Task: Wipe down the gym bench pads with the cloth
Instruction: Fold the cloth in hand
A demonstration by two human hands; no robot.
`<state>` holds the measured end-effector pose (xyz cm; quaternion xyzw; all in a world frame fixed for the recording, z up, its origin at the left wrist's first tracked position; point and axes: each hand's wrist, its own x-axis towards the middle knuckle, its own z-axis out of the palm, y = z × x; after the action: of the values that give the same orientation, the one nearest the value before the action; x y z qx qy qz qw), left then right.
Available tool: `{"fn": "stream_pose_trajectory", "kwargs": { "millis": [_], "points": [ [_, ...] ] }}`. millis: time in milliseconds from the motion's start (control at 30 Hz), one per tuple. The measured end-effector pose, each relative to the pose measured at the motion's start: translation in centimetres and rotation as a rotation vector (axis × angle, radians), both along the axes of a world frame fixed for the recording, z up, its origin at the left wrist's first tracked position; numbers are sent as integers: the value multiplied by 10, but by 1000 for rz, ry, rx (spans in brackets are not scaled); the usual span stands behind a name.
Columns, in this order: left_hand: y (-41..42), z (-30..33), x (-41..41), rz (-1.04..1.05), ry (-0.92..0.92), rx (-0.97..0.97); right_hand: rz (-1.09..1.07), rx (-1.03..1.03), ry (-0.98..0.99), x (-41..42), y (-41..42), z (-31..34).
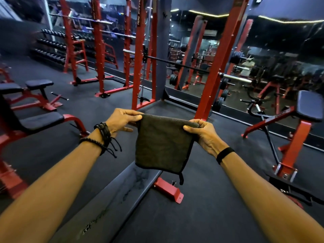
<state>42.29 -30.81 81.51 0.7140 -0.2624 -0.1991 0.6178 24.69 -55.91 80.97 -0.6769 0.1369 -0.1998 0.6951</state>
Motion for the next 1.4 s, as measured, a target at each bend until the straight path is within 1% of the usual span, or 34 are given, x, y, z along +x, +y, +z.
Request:
{"fn": "stream_pose_trajectory", "kwargs": {
  "millis": [67, 133, 300, 333, 433, 500, 600, 700, 800, 900, 1033, 1133, 1233, 1300, 1400],
  "points": [
    [-1, -12, 26, 44, 8, 1, 41, -87, 44, 30, -6, -8],
    [1, -26, 52, 93, -9, 19, 115, -216, 117, 62, -11, -10],
    [24, -62, 97, 162, -156, 227, 295, -489, 294, 149, -16, -24],
    [31, -67, 102, 195, -184, 289, 334, -583, 311, 168, -13, -32],
    [53, -95, 103, 321, -302, 534, 431, -965, 344, 219, 13, -64],
    [72, -119, 98, 468, -318, 661, 465, -1098, 309, 243, 37, -89],
    [106, -156, 81, 656, -296, 819, 556, -1227, 238, 274, 73, -132],
    [142, -187, 51, 755, -165, 981, 772, -1249, 117, 296, 113, -173],
    [171, -210, 12, 876, 30, 1061, 1022, -1255, 24, 305, 156, -201],
    [185, -221, -32, 1016, 202, 1087, 1245, -1265, -39, 308, 192, -219],
    [181, -223, -80, 1210, 352, 1085, 1497, -1280, -139, 309, 227, -227],
    [167, -226, -109, 1307, 480, 1069, 1690, -1366, -109, 305, 250, -231],
    [155, -224, -132, 1378, 563, 1072, 1764, -1401, -168, 299, 272, -232],
    [156, -218, -145, 1463, 569, 1076, 1767, -1361, -240, 289, 289, -230],
    [167, -210, -162, 1614, 523, 1102, 1720, -1253, -403, 272, 314, -224]
  ]
}}
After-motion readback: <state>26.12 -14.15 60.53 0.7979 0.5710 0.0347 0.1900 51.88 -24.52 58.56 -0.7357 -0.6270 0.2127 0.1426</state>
